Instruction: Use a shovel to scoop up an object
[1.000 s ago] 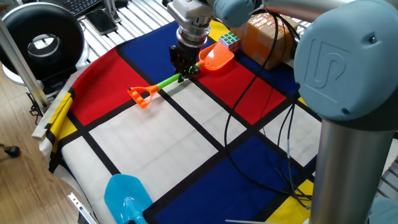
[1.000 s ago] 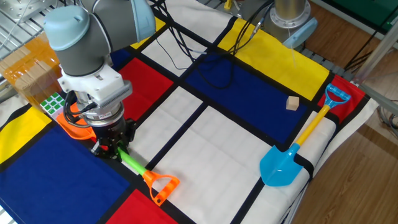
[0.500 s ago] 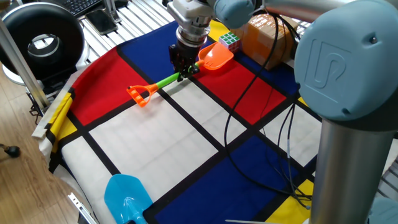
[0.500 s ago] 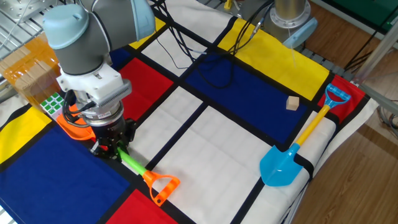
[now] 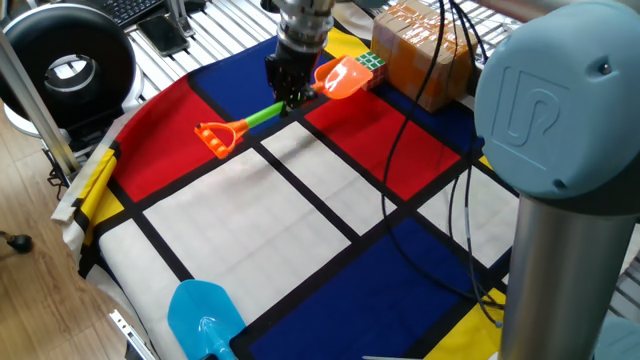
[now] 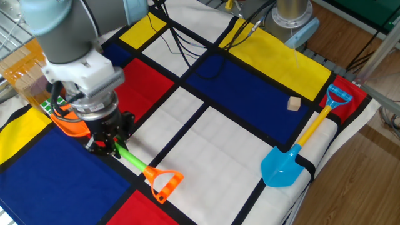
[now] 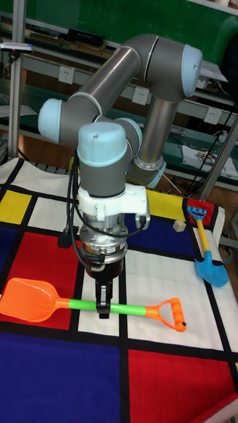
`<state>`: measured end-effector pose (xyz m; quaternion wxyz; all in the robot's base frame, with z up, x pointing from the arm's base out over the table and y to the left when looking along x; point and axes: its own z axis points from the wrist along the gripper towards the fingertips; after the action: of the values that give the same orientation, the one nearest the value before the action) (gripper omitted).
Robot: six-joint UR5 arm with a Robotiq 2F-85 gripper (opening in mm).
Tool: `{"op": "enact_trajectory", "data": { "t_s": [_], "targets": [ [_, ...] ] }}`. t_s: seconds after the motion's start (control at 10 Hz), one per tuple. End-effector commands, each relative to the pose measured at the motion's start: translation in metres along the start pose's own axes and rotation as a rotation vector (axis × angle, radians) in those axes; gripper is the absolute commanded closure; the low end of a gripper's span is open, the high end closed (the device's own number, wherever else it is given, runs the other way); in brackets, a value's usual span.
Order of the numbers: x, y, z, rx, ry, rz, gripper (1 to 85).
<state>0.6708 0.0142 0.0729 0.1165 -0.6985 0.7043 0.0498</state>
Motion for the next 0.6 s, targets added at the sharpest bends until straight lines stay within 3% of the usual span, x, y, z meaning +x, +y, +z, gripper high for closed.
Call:
{"op": "enact_trajectory", "data": {
  "t_s": [0.0, 0.5],
  "targets": [
    [-0.0086, -0.0038, -0.0355, -0.016, -0.015, 0.011, 84.7],
    [-0.0183, -0.0040, -0.0410, -0.009, -0.055, 0.053, 84.7]
  ]
}}
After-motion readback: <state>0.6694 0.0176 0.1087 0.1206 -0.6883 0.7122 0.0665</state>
